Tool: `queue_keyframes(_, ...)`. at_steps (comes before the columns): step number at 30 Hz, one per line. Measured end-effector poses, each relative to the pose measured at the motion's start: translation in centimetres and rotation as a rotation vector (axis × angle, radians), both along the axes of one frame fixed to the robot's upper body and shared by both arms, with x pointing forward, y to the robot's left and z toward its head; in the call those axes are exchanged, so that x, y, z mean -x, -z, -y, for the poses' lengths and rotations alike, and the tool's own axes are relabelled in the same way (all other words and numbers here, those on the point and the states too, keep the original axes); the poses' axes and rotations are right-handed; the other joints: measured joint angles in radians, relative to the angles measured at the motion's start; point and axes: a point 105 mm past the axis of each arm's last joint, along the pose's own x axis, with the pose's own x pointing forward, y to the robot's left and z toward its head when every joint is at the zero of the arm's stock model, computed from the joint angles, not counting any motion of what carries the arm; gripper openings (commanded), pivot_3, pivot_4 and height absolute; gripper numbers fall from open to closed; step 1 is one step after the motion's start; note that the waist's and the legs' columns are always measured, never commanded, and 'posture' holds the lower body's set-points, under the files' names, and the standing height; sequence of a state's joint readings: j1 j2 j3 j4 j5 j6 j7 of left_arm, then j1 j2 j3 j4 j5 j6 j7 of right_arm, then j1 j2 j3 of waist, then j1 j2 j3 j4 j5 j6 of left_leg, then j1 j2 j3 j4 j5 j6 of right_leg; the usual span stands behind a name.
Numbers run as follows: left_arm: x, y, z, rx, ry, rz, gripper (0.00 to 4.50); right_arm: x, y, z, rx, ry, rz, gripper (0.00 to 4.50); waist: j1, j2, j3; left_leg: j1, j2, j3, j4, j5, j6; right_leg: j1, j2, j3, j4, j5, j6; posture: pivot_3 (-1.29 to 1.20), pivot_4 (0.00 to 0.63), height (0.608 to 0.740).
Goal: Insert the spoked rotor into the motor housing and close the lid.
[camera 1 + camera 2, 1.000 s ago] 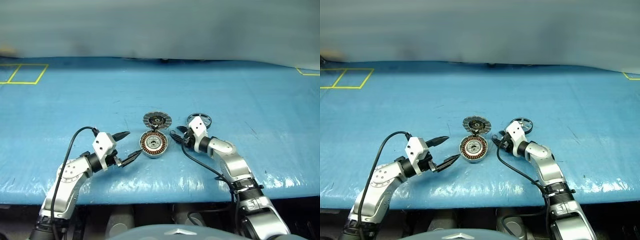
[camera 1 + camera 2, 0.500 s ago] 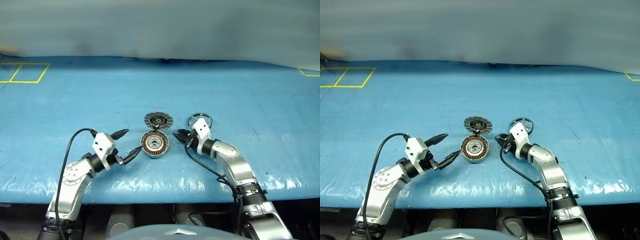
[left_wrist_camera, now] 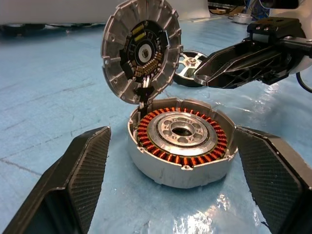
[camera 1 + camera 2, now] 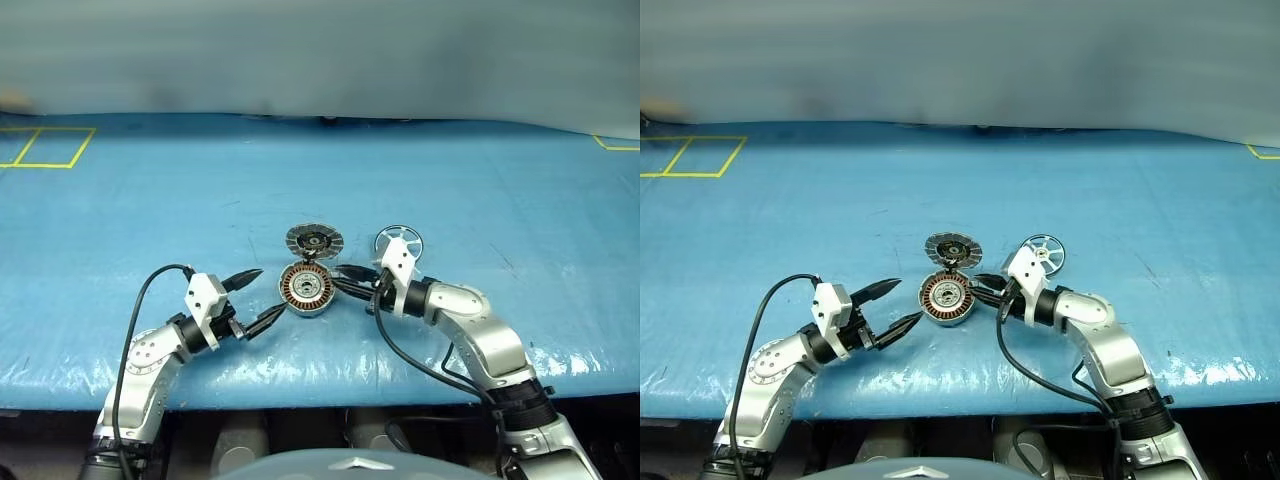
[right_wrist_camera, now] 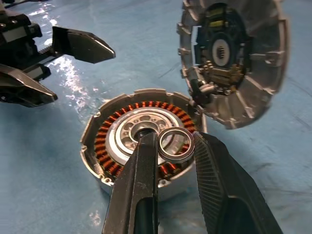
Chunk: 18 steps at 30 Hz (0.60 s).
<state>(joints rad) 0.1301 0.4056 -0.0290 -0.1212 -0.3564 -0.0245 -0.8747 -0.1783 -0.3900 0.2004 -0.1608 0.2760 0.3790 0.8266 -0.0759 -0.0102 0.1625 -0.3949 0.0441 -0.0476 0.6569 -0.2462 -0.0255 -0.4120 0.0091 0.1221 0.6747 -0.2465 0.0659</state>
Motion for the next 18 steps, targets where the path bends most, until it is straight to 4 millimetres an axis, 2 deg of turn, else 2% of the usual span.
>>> queue_keyframes(4, 0.3, 0.2, -0.2, -0.009, 0.001, -0.001, 4.26, -0.5, 0.4, -1.9, 0.001, -0.017, 0.000, 0.69, -0.001, 0.000, 0.000, 0.000, 0.000, 0.000, 0.000, 0.000, 0.000, 0.000, 0.000, 0.000, 0.000, 0.000, 0.000, 0.00, 0.150, 0.740)
queue_keyframes(18, 0.6, 0.3, -0.4, -0.015, 0.000, 0.015, 4.26, -0.4, 1.1, -2.5, 0.026, -0.047, -0.003, 0.69, 0.005, 0.000, 0.000, -0.001, 0.000, 0.000, -0.003, 0.000, 0.000, -0.001, 0.000, 0.000, -0.003, 0.000, 0.000, 0.00, 0.150, 0.740)
